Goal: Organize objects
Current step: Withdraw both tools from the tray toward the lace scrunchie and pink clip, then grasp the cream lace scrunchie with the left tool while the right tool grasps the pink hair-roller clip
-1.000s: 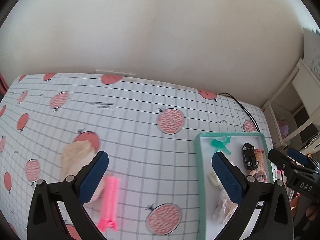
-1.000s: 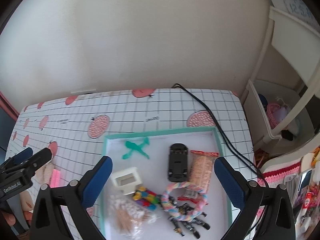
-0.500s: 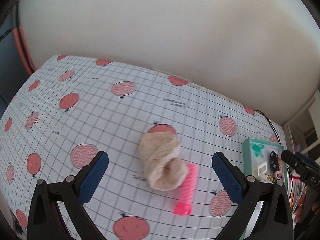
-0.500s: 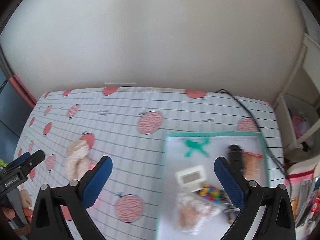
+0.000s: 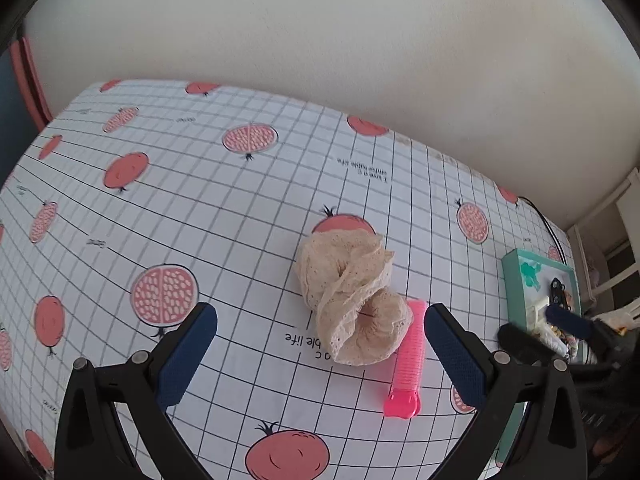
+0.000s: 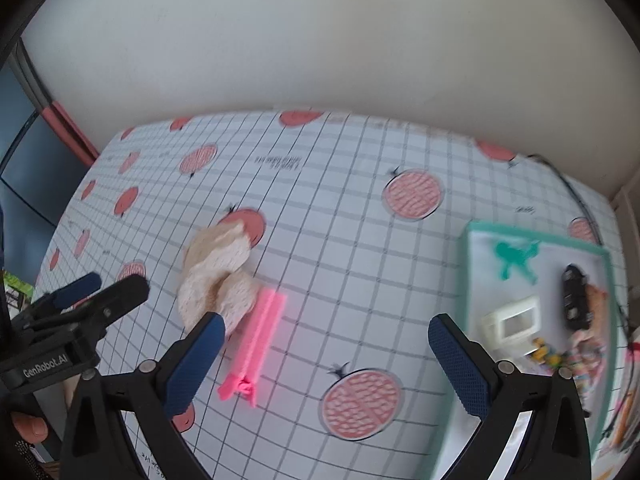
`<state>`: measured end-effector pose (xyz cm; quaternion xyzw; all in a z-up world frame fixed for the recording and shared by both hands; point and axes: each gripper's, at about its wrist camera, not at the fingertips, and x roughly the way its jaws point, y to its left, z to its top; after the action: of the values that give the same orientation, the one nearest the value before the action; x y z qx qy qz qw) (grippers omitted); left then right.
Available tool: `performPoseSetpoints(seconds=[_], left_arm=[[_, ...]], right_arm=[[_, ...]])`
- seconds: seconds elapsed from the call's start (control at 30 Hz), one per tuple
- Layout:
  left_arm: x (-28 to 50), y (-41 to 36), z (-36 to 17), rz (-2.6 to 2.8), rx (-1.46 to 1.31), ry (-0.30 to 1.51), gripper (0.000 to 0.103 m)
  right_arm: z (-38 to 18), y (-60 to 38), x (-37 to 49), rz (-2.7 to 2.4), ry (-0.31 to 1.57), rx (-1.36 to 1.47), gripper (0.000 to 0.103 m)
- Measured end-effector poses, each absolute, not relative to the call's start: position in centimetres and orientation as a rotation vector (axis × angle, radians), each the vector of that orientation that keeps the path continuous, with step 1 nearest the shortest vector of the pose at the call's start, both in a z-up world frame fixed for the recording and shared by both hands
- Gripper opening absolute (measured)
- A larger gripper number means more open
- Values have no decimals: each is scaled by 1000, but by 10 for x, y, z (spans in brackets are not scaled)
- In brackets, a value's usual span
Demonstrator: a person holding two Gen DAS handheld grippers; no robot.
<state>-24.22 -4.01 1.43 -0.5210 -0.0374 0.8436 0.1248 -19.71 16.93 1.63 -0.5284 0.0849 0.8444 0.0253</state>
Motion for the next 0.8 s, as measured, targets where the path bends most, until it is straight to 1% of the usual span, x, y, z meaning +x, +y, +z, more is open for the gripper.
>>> performPoseSetpoints(seconds=[0.33, 0.53, 0.63, 0.67, 0.73, 0.77, 0.8], left_arm=[[-254, -34, -22, 2388, -1591, -69, 103], [-261, -30, -35, 2368, -1611, -33, 103], [-265, -28, -40, 2352, -1620, -29, 102], [-265, -27, -42, 2350, -1623, -25, 100], [-266, -25, -45, 2345, -1629, -20, 94], [-267, -25, -46, 2345, -1631, -21, 88], [-267, -24, -48, 2344, -1639, -22, 85]], right_arm=[[-24, 133, -202, 2582, 186, -1775, 102], [-40, 127, -204, 2556, 184, -1822, 96], [-46, 124, -205, 2548, 179, -1839, 91], [-47, 124, -205, 2545, 179, -1844, 88], [-50, 123, -205, 2541, 177, -1848, 87], [-51, 123, -205, 2541, 178, -1849, 85], [-52, 123, -205, 2540, 179, -1853, 81]])
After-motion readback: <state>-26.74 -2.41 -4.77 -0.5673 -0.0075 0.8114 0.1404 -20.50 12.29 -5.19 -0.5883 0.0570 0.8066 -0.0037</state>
